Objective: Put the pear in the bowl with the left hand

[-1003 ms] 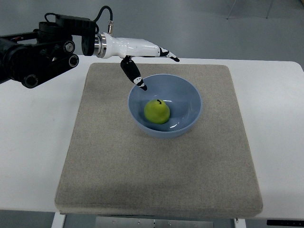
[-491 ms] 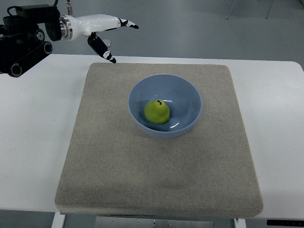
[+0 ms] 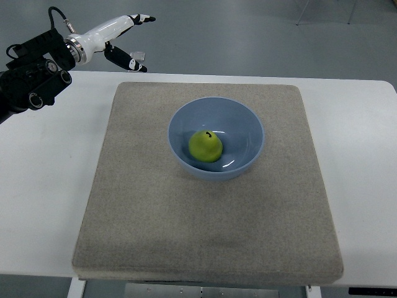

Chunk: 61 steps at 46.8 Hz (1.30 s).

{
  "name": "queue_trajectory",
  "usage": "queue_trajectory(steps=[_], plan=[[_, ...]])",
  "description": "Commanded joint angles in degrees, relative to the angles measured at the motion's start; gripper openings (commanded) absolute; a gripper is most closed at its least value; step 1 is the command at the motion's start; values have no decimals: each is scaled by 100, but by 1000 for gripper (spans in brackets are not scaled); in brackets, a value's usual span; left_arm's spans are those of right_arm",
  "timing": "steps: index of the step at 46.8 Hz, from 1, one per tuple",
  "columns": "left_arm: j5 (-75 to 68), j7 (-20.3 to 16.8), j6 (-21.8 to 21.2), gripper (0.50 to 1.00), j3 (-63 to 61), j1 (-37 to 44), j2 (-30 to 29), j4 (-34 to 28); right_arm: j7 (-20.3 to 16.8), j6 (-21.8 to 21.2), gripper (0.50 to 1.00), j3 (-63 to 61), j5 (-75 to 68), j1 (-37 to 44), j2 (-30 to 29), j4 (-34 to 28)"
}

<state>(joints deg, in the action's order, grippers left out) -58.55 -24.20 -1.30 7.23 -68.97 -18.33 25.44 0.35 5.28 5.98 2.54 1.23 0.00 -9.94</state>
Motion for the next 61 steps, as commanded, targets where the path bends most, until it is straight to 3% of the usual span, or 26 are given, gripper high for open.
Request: queue_trajectory(steps=[1, 16, 37, 48, 61], plan=[[194, 3, -46, 990, 6, 226, 233, -267, 1, 0, 924, 0, 1, 0, 0, 0], [924, 65, -46, 990, 15, 490, 541, -743, 1, 0, 924, 0, 1, 0, 0, 0], [4403, 812, -116, 990, 15, 552, 779, -786, 1, 0, 924, 0, -8, 0, 0, 0], [5451, 803, -11, 988, 50, 753, 884, -769, 1, 0, 924, 0, 1, 0, 0, 0], [5600, 628, 867, 986, 1490, 1088, 937, -760, 1, 0, 924, 0, 1, 0, 0, 0]])
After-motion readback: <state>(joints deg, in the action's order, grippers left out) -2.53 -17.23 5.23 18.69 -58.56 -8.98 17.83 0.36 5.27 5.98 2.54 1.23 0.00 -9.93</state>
